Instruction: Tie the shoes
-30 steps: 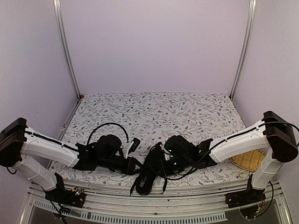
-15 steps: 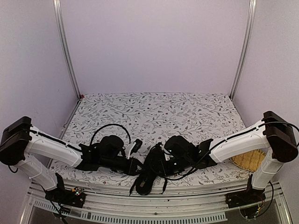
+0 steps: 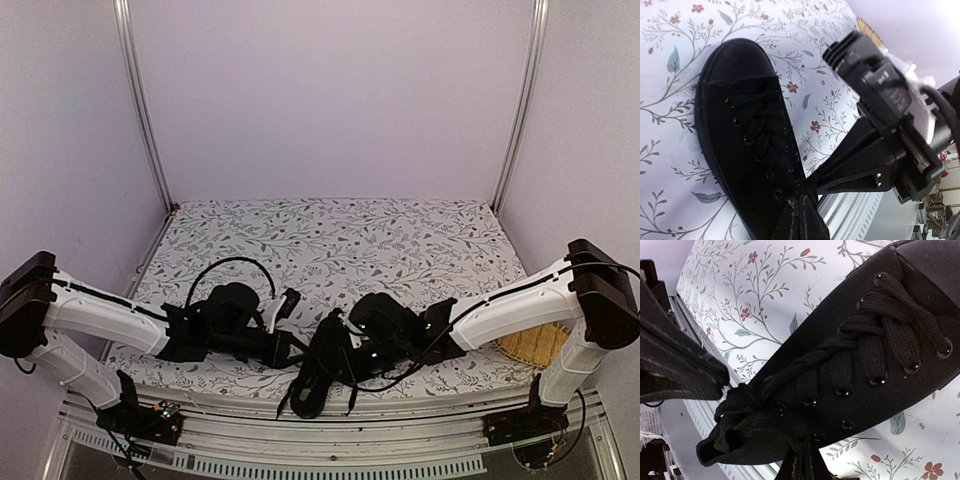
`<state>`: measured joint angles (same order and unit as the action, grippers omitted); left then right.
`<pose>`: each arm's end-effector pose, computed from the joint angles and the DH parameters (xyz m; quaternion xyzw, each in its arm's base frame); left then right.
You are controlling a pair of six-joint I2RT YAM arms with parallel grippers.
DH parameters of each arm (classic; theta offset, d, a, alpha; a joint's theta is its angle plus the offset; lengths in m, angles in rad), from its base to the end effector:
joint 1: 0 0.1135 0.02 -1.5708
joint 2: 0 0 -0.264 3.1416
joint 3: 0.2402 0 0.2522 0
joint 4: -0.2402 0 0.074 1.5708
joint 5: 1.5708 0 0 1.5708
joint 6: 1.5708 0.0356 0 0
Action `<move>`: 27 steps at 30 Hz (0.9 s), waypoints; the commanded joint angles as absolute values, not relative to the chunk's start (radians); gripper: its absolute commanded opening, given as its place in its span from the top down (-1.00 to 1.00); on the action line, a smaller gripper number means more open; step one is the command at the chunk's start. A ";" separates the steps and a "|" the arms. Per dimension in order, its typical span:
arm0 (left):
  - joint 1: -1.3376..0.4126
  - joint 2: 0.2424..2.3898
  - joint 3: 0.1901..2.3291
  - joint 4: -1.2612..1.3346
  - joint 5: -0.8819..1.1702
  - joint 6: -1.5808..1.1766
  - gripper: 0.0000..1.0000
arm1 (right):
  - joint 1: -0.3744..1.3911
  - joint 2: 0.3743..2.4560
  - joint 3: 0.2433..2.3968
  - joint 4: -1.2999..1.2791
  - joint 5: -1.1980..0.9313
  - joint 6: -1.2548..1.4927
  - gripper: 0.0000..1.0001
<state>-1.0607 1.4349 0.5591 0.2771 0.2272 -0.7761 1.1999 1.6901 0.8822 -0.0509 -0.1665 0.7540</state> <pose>0.1282 -0.2456 0.1641 0.1770 0.8621 -0.4297 0.2021 0.1160 0.3147 0.1574 -0.2348 0.9045 0.3315 0.1298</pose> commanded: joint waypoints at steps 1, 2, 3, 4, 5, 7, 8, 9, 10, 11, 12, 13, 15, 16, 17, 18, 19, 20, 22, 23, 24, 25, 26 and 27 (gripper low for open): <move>-1.025 1.391 0.589 0.231 0.214 -0.729 1.00 | 1.220 1.664 0.941 -0.124 -0.142 0.705 0.96; -1.020 1.390 0.590 0.226 0.221 -0.724 1.00 | 1.220 1.666 0.946 -0.130 -0.139 0.702 0.96; -1.016 1.390 0.593 0.222 0.228 -0.719 1.00 | 1.222 1.666 0.951 -0.133 -0.138 0.700 0.96; -1.014 1.391 0.595 0.218 0.231 -0.715 1.00 | 1.221 1.666 0.956 -0.136 -0.137 0.698 0.96; -1.011 1.390 0.597 0.213 0.234 -0.711 1.00 | 1.222 1.666 0.960 -0.135 -0.137 0.698 0.96; -1.006 1.391 0.602 0.204 0.243 -0.705 1.00 | 1.226 1.666 0.968 -0.136 -0.134 0.698 0.96; -1.004 1.392 0.606 0.199 0.252 -0.702 1.00 | 1.226 1.667 0.971 -0.137 -0.132 0.697 0.96; -1.002 1.392 0.606 0.197 0.258 -0.703 1.00 | 1.227 1.669 0.975 -0.139 -0.130 0.697 0.96; -1.000 1.394 0.604 0.196 0.263 -0.703 0.98 | 1.227 1.670 0.978 -0.140 -0.130 0.698 0.96; -1.000 1.396 0.601 0.200 0.268 -0.705 0.89 | 1.228 1.672 0.980 -0.141 -0.129 0.701 0.96; -0.999 1.399 0.598 0.207 0.274 -0.708 0.81 | 1.229 1.673 0.980 -0.140 -0.129 0.702 0.96; -0.999 1.404 0.594 0.214 0.286 -0.714 0.73 | 1.229 1.673 0.980 -0.141 -0.129 0.704 0.96; -0.999 1.414 0.585 0.233 0.308 -0.725 0.61 | 1.229 1.676 0.979 -0.142 -0.129 0.708 0.96; -0.999 1.418 0.581 0.248 0.320 -0.732 0.56 | 1.231 1.677 0.976 -0.143 -0.129 0.709 0.96; -0.999 1.423 0.575 0.262 0.329 -0.738 0.53 | 1.231 1.678 0.975 -0.143 -0.128 0.709 0.96; -1.000 1.430 0.574 0.271 0.334 -0.741 0.51 | 1.231 1.679 0.974 -0.143 -0.129 0.711 0.96; -1.000 1.436 0.574 0.273 0.335 -0.744 0.51 | 1.231 1.682 0.973 -0.143 -0.130 0.712 0.96; -1.000 1.443 0.574 0.272 0.335 -0.748 0.51 | 1.231 1.685 0.973 -0.142 -0.131 0.713 0.96; -0.999 1.455 0.575 0.277 0.337 -0.753 0.57 | 1.230 1.688 0.974 -0.138 -0.134 0.716 0.96; -0.999 1.460 0.576 0.280 0.340 -0.756 0.61 | 1.230 1.689 0.974 -0.137 -0.135 0.716 0.96; -1.000 1.466 0.575 0.284 0.343 -0.760 0.62 | 1.230 1.690 0.973 -0.136 -0.135 0.717 0.96; -0.999 1.470 0.574 0.288 0.346 -0.762 0.63 | 1.231 1.691 0.974 -0.135 -0.135 0.719 0.96; -0.999 1.476 0.573 0.292 0.349 -0.765 0.63 | 1.230 1.691 0.974 -0.135 -0.133 0.719 0.96; -0.999 1.477 0.570 0.297 0.352 -0.769 0.63 | 1.231 1.691 0.974 -0.136 -0.133 0.719 0.96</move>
